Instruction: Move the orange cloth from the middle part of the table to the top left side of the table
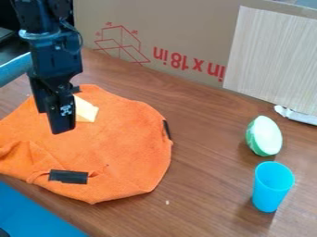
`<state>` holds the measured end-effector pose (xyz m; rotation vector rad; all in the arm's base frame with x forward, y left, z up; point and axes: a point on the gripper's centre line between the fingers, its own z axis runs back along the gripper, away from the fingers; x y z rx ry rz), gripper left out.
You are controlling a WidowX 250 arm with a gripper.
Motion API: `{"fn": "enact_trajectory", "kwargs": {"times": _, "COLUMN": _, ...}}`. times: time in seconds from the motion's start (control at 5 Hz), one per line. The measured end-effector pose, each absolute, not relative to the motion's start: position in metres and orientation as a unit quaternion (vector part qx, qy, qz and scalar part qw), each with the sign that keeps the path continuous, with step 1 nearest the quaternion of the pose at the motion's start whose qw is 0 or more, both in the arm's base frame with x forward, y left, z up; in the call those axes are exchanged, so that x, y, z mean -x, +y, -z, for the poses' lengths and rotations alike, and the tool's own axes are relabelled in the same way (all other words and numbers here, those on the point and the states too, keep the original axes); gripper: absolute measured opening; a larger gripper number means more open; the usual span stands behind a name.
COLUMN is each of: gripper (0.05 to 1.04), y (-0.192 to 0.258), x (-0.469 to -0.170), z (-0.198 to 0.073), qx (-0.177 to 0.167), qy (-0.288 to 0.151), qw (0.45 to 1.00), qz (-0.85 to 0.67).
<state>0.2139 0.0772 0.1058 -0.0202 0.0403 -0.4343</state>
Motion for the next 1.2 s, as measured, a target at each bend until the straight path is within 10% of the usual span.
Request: {"fn": "enact_trajectory", "kwargs": {"times": 1.2, "gripper": 1.001, "y": 0.105, "x": -0.256, "z": -0.035, "qx": -0.018, "qy": -0.043, "qw": 0.981, "qz": 0.189}}
